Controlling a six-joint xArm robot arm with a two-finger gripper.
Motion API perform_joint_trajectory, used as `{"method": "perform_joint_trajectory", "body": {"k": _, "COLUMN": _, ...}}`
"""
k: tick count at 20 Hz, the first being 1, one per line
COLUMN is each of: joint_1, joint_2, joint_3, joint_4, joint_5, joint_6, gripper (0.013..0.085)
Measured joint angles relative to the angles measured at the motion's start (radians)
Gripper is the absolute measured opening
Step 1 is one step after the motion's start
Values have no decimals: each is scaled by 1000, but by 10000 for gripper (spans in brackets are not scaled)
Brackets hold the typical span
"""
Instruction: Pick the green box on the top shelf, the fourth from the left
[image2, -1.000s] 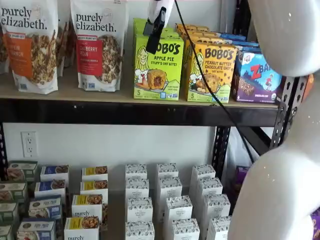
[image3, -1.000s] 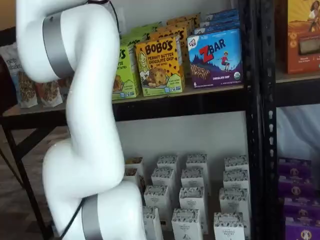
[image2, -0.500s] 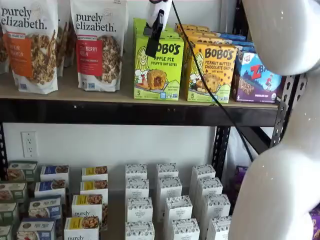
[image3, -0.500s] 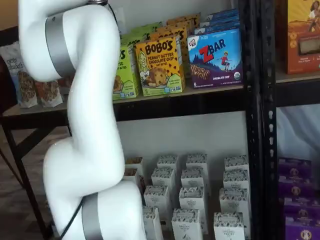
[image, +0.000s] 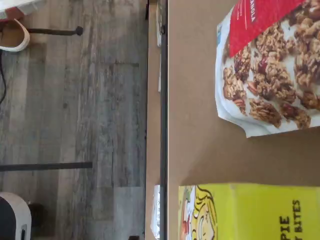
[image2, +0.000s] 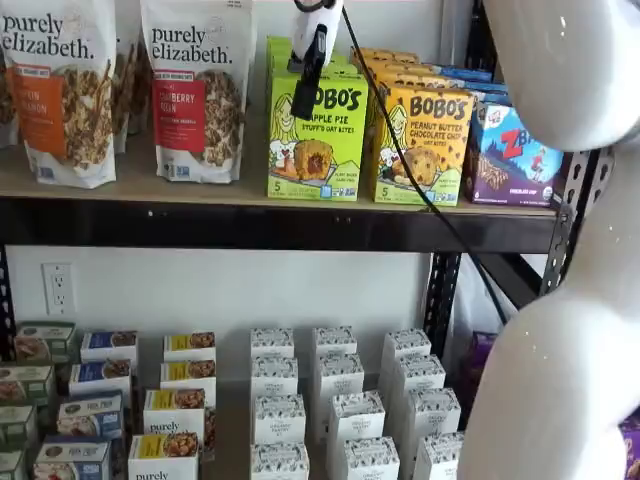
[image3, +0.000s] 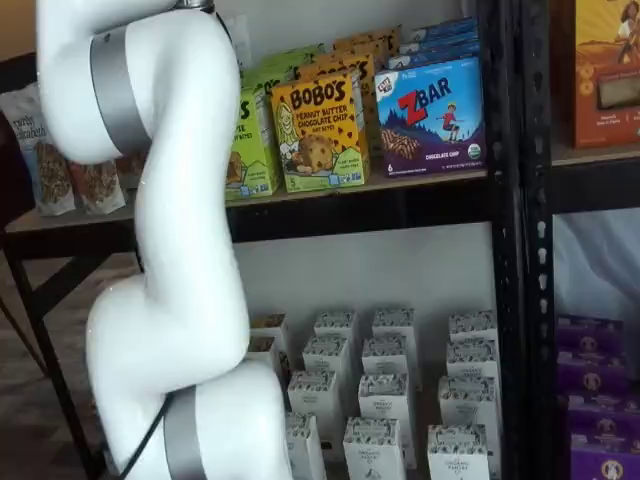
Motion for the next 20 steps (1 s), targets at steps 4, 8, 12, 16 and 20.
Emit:
{"method": "perform_joint_trajectory", "body": {"k": 4, "joint_1": 6, "joint_2": -8, "joint_3": 16, "joint_4": -3, "joint_5": -18, "joint_6": 4, "gripper": 850}}
{"method": "perform_joint_trajectory", "body": {"k": 8, "joint_1": 6, "joint_2": -17, "joint_3": 31, "joint_4": 2, "joint_5": -37, "joint_6": 5, "gripper": 770}}
{"method": "perform_joint_trajectory", "body": {"k": 12, "joint_1": 2, "joint_2": -21, "joint_3": 34, "joint_4": 10, "joint_5": -40, "joint_6": 2, "gripper": 690}}
{"method": "perform_joint_trajectory", "body": {"k": 16, "joint_1": 0, "joint_2": -24, "joint_3": 37, "joint_4": 12, "joint_5": -43, "joint_6": 0, "gripper": 610}}
{"method": "perform_joint_trajectory", "body": {"k": 20, "joint_1": -4, "joint_2": -27, "joint_3": 39, "joint_4": 24, "joint_5": -47, "joint_6": -4, "gripper": 530}}
